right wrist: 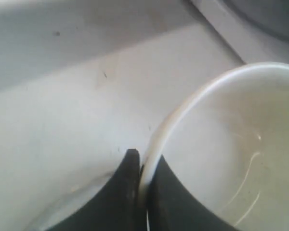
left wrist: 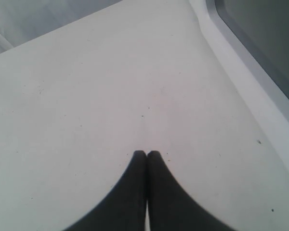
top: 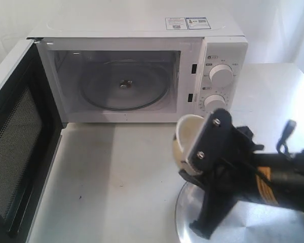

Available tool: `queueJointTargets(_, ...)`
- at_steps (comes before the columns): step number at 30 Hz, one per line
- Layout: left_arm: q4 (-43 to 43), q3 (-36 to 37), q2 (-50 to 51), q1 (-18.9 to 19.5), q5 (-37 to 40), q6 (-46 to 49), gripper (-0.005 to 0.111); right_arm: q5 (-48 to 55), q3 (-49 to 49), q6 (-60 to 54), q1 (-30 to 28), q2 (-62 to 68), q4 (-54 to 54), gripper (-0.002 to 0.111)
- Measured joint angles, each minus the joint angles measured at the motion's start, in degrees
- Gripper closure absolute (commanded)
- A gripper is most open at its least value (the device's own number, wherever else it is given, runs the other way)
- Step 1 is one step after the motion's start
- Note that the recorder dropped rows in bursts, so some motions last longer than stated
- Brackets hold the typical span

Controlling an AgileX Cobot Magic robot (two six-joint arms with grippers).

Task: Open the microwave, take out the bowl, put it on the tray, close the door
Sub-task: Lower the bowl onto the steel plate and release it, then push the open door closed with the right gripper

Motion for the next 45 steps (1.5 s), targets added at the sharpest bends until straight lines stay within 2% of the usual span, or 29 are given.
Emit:
queueJointTargets(3,0.0,0.0,0.0,0.0,0.0,0.0,0.107,5.2,4.8,1.0,0.0,-1.1,0.0,0.106)
queueJointTargets(5,0.0,0.0,0.0,0.0,0.0,0.0,0.107,10.7,6.8,2.2,0.0,-1.1,0.0,0.099)
queueJointTargets(6,0.0,0.0,0.0,0.0,0.0,0.0,0.107,13.7,7.6,3.0,0.0,-1.1,0.0,0.090)
queueJointTargets(7,0.0,0.0,0.0,0.0,0.0,0.0,0.107,18.0,8.4,4.0,0.0,-1.2,0.1,0.085)
queueJointTargets(8,0.0,0.0,0.0,0.0,0.0,0.0,0.107,18.8,8.7,4.4,0.0,-1.2,0.2,0.072)
queueJointTargets(9,0.0,0.0,0.0,0.0,0.0,0.0,0.107,18.9,8.8,4.6,0.0,-1.2,0.2,0.067)
queueJointTargets(10,0.0,0.0,0.0,0.0,0.0,0.0,0.107,18.5,8.8,4.7,0.0,-1.2,0.3,0.054)
queueJointTargets(12,0.0,0.0,0.0,0.0,0.0,0.0,0.107,18.3,8.8,4.9,0.0,-1.2,0.3,0.049)
queueJointTargets(15,0.0,0.0,0.0,0.0,0.0,0.0,0.107,16.4,6.5,4.9,0.0,-1.2,0.4,0.053)
queueJointTargets(17,0.0,0.0,0.0,0.0,0.0,0.0,0.107,8.8,1.1,4.9,0.0,-1.1,0.6,0.059)
queueJointTargets(19,0.0,0.0,0.0,0.0,0.0,0.0,0.107,-4.7,-6.7,4.1,0.0,-1.0,3.5,0.078)
queueJointTargets(20,0.0,0.0,0.0,0.0,0.0,0.0,0.107,-13.9,-11.2,0.5,0.0,-0.7,9.3,0.088)
queueJointTargets(21,0.0,0.0,0.0,0.0,0.0,0.0,0.107,-21.7,-14.5,-4.1,0.0,-0.1,15.4,0.104)
queueJointTargets(22,0.0,0.0,0.0,0.0,0.0,0.0,0.107,-30.1,-17.6,-12.5,0.1,1.1,25.4,0.108)
queueJointTargets(27,0.0,0.0,0.0,0.0,0.0,0.0,0.107,-54.2,-23.8,-42.3,6.0,8.7,59.0,0.108)
queueJointTargets(30,0.0,0.0,0.0,0.0,0.0,0.0,0.107,-59.2,-29.4,-52.6,11.3,15.8,67.3,0.108)
queueJointTargets(32,0.0,0.0,0.0,0.0,0.0,0.0,0.107,-55.5,-35.3,-56.1,14.9,21.3,68.5,0.108)
queueJointTargets(36,0.0,0.0,0.0,0.0,0.0,0.0,0.107,-40.9,-48.2,-61.1,20.7,31.5,68.0,0.108)
queueJointTargets(38,0.0,0.0,0.0,0.0,0.0,0.0,0.107,-34.0,-54.4,-68.1,22.9,35.7,66.4,0.108)
queueJointTargets(41,0.0,0.0,0.0,0.0,0.0,0.0,0.107,-21.4,-62.6,-80.4,25.5,39.8,65.9,0.108)
queueJointTargets(45,0.0,0.0,0.0,0.0,0.0,0.0,0.107,-6.2,-72.1,-87.7,26.9,44.8,65.8,0.108)
